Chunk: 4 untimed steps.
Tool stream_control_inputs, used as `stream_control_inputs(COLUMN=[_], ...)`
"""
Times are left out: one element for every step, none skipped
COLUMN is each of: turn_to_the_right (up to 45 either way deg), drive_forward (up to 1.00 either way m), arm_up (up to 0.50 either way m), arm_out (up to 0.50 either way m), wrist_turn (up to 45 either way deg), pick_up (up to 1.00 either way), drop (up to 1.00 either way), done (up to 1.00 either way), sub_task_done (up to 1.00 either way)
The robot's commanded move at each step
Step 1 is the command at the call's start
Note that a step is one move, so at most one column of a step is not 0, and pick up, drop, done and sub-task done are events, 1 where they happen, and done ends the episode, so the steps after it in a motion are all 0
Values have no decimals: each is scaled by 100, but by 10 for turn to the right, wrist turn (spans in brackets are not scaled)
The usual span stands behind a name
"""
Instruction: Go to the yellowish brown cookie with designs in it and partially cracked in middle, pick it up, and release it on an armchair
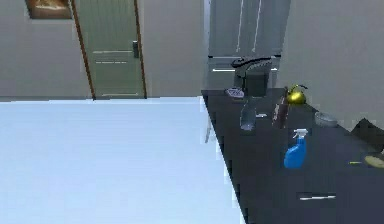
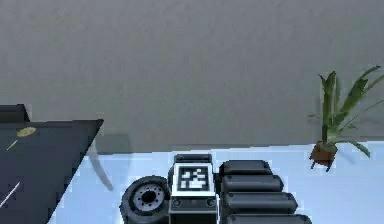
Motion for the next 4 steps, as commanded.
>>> stream_control_inputs(turn_to_the_right=[-450, -210, 0, 120], drive_forward=[0, 0, 30, 0], arm_up=[0, 0, 0, 0], arm_out=[0, 0, 0, 0], wrist_turn=[0, 0, 0, 0], pick_up=[0, 0, 0, 0], drop=[0, 0, 0, 0], done=[0, 0, 0, 0], sub_task_done=[0, 0, 0, 0])
